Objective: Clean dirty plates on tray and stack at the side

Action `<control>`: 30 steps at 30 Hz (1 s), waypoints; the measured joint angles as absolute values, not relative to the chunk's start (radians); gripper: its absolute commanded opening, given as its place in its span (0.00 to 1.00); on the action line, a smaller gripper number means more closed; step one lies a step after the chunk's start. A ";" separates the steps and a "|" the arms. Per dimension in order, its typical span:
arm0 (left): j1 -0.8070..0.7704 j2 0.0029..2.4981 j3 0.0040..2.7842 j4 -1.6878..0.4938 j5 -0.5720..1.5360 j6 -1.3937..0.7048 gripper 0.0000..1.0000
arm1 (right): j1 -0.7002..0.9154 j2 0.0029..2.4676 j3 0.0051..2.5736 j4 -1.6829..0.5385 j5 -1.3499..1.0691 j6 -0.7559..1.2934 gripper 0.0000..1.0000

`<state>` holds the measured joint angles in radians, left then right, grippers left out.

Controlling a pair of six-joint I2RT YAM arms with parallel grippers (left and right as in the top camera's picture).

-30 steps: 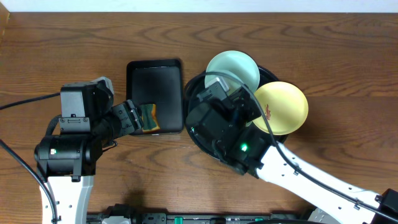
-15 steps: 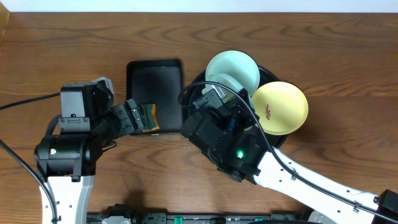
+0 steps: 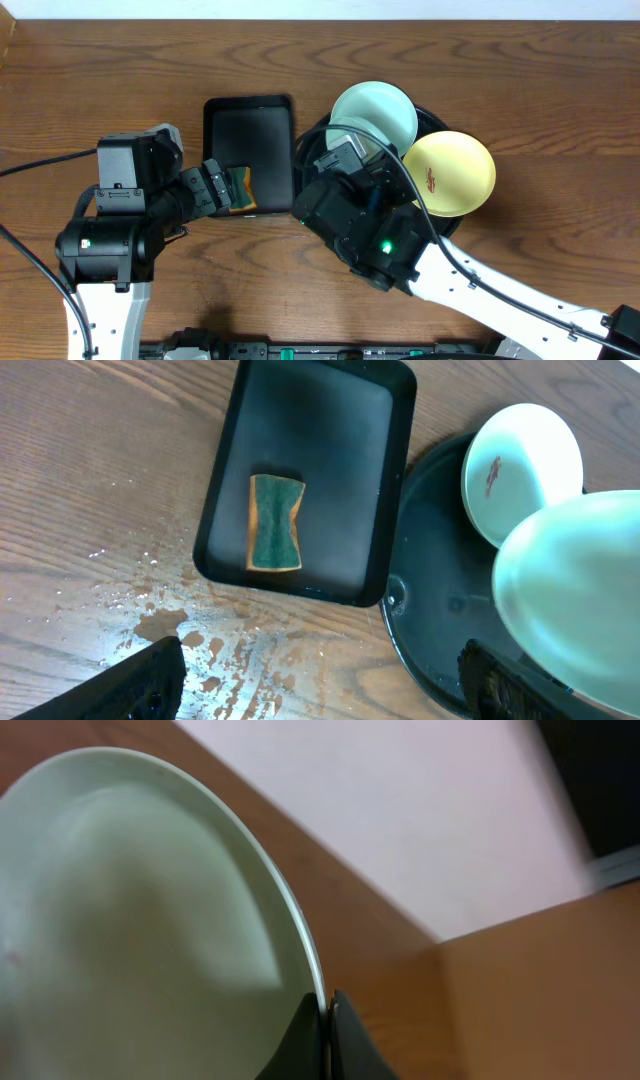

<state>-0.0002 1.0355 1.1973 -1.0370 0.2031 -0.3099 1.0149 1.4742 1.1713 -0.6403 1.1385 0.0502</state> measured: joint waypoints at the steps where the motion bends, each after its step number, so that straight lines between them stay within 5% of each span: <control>1: 0.000 1.036 1.197 -1.037 0.203 -0.310 0.88 | 0.999 1.474 1.171 -0.644 1.105 0.080 0.01; 24: 0.000 1.037 1.197 -1.037 0.204 -0.310 0.89 | 0.888 1.374 1.179 -0.798 0.879 0.226 0.01; 30: 0.000 1.037 1.197 -1.037 0.204 -0.310 0.89 | 0.694 1.374 1.179 -0.801 0.591 0.369 0.01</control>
